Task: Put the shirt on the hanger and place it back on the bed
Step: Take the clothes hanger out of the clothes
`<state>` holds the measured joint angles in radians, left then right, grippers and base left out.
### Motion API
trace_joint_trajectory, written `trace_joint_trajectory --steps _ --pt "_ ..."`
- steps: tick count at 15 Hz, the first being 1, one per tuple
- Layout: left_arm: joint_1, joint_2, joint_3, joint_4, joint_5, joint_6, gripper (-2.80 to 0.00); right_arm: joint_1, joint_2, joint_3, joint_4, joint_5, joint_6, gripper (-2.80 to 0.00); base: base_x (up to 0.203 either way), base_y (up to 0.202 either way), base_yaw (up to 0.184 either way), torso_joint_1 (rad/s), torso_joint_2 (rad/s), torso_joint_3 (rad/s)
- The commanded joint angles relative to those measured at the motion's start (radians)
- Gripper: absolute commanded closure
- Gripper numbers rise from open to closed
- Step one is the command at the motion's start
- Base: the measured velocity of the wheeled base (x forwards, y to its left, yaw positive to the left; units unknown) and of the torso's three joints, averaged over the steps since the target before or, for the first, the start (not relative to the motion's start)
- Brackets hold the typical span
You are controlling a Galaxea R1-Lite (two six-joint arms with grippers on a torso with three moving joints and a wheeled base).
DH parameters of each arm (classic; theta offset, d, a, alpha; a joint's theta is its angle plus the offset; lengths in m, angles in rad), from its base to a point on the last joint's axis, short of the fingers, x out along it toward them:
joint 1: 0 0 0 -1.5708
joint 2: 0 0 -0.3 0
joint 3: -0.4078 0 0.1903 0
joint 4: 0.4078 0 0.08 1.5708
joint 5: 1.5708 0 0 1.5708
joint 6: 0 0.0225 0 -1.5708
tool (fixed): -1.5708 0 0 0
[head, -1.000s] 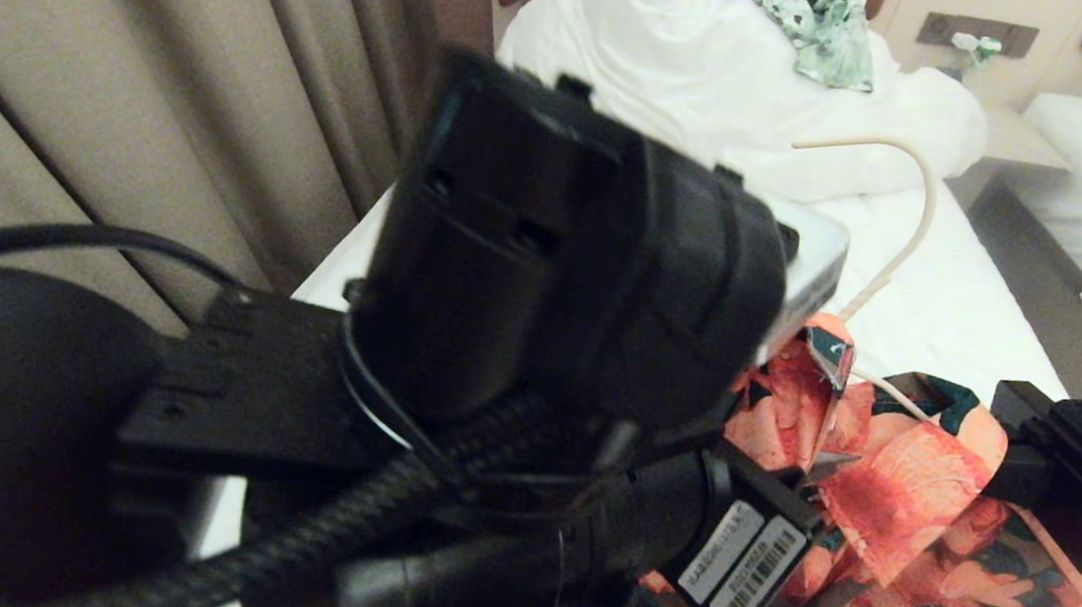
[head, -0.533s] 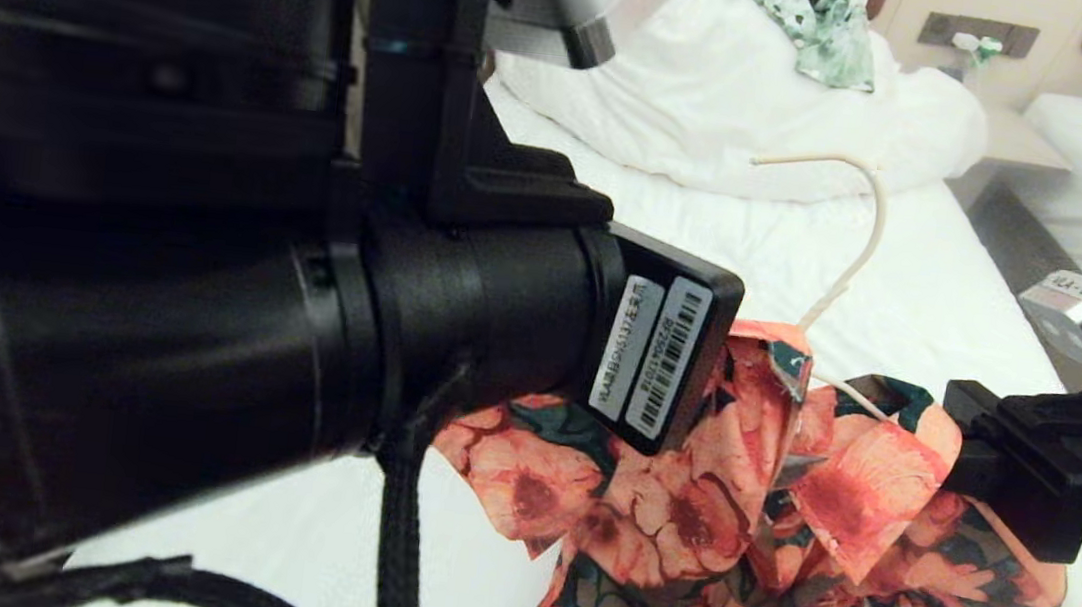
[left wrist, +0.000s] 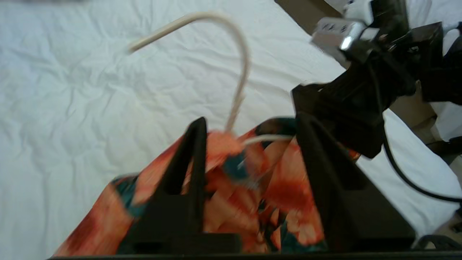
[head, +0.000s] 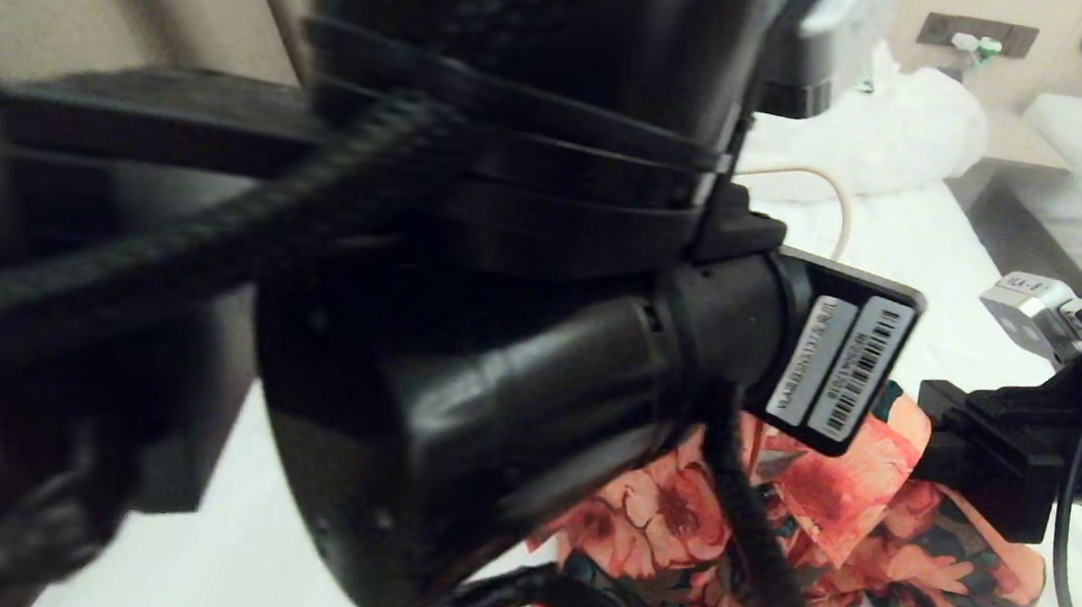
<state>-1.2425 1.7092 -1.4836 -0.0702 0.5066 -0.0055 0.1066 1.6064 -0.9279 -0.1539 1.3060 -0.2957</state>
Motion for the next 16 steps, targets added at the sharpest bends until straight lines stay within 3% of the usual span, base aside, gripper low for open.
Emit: trace_joint_trajectory --steps 1,8,16 --pt "-0.009 0.097 -0.06 -0.002 0.006 0.019 -2.8 0.001 0.013 -0.003 -0.001 0.007 -0.002 0.0 0.0 0.0 0.0 0.0 0.0 0.0" --pt "-0.005 0.184 -0.116 -0.013 0.027 0.045 -2.8 0.001 0.004 -0.002 -0.001 0.007 -0.003 0.0 0.0 0.0 0.0 0.0 0.0 0.0" --pt "0.056 0.221 -0.156 -0.013 0.029 0.072 -2.8 0.007 -0.019 0.006 -0.001 0.007 -0.003 0.0 0.0 0.0 0.0 0.0 0.0 0.0"
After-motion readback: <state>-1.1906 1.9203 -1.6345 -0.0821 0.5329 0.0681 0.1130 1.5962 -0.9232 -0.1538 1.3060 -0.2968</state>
